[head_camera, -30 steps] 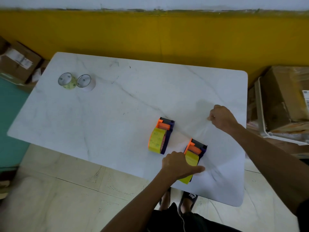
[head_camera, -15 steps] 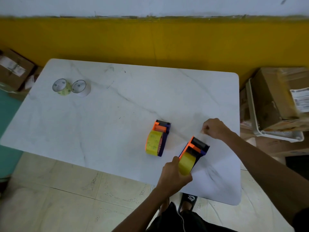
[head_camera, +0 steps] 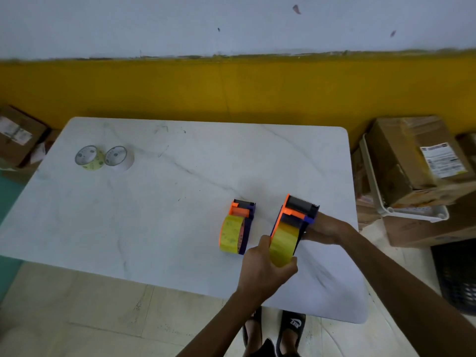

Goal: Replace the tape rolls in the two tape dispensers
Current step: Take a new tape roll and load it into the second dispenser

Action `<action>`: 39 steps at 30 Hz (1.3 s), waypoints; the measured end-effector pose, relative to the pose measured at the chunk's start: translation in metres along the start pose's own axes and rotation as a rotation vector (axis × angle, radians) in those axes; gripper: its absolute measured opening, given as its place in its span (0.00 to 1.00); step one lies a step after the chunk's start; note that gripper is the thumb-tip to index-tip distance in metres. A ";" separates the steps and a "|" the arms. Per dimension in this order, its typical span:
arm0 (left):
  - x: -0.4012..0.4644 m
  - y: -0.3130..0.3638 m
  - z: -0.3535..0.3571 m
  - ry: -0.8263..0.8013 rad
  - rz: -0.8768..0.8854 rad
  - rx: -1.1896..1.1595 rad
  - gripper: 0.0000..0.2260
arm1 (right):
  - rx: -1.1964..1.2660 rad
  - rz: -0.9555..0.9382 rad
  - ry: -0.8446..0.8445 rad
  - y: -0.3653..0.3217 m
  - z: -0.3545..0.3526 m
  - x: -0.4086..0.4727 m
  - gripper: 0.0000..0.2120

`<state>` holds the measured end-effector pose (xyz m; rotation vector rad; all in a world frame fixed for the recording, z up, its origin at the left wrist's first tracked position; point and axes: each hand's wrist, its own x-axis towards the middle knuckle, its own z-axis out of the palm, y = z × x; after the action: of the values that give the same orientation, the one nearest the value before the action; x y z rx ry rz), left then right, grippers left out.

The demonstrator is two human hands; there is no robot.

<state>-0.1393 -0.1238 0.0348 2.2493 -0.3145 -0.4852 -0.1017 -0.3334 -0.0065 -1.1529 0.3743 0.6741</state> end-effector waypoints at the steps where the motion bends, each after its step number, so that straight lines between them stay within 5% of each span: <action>1: 0.003 0.004 -0.003 0.023 0.017 -0.002 0.18 | 0.038 -0.050 -0.006 0.001 0.006 -0.001 0.35; 6: 0.016 0.033 -0.014 0.086 0.030 0.003 0.18 | 0.459 -0.248 0.153 0.003 0.031 -0.007 0.15; 11: 0.026 0.062 -0.018 0.098 -0.079 -0.010 0.19 | 0.659 -0.224 0.274 0.017 0.037 -0.009 0.15; 17: 0.052 0.065 -0.014 0.057 -0.195 0.111 0.29 | 0.782 -0.170 0.371 0.052 0.035 -0.003 0.29; 25: 0.065 0.050 0.020 -0.018 -0.219 0.173 0.23 | 0.737 -0.003 0.449 0.079 0.061 0.007 0.16; 33: 0.064 0.038 0.039 -0.038 -0.254 0.168 0.22 | 0.807 0.153 0.602 0.091 0.050 0.006 0.21; 39: 0.074 0.036 0.044 -0.050 -0.278 0.168 0.22 | 1.017 0.137 0.665 0.102 0.059 -0.002 0.14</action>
<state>-0.0943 -0.2039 0.0175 2.4611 -0.0687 -0.6831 -0.1744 -0.2548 -0.0561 -0.3289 1.2046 0.1188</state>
